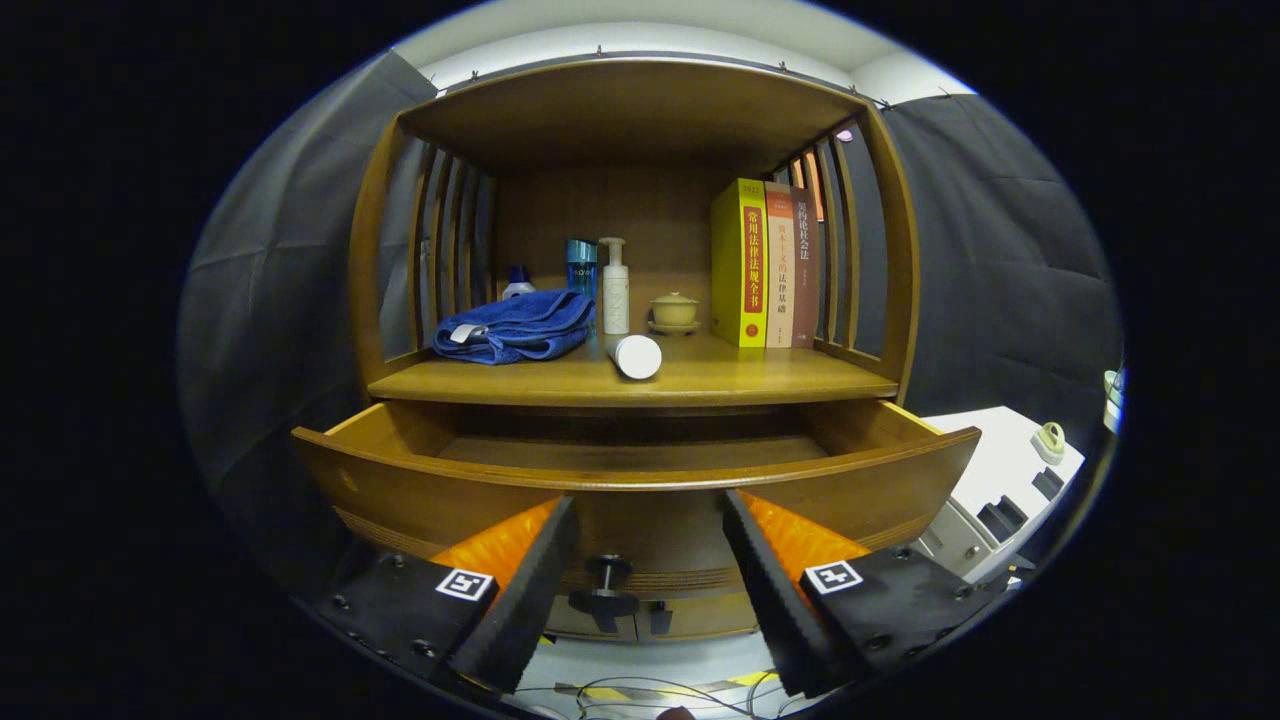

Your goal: Pull open the drawer, take out the items inside it, and place them on the countertop above the cabinet.

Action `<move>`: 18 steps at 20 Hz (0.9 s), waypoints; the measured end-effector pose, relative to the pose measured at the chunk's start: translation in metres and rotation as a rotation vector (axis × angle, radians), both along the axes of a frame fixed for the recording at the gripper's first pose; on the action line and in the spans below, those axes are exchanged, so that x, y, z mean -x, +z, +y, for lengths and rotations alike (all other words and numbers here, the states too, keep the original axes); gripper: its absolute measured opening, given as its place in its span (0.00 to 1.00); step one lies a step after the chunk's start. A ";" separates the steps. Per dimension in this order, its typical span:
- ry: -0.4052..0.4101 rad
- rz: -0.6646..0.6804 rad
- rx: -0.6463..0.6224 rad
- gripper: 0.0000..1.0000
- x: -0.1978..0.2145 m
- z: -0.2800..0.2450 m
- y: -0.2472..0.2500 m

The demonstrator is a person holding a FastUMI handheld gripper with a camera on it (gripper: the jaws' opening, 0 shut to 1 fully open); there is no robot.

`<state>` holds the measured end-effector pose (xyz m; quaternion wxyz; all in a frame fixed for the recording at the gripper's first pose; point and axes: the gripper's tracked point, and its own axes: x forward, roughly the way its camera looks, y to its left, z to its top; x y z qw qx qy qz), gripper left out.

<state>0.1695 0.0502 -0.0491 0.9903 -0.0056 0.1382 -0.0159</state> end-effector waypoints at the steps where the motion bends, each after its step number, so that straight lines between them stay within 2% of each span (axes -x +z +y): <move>1: 0.000 0.000 -0.001 0.98 -0.005 0.000 0.000; 11: -0.002 -0.014 -0.009 0.98 -0.066 -0.002 0.001; 18: -0.004 -0.023 -0.011 0.98 -0.089 -0.002 0.001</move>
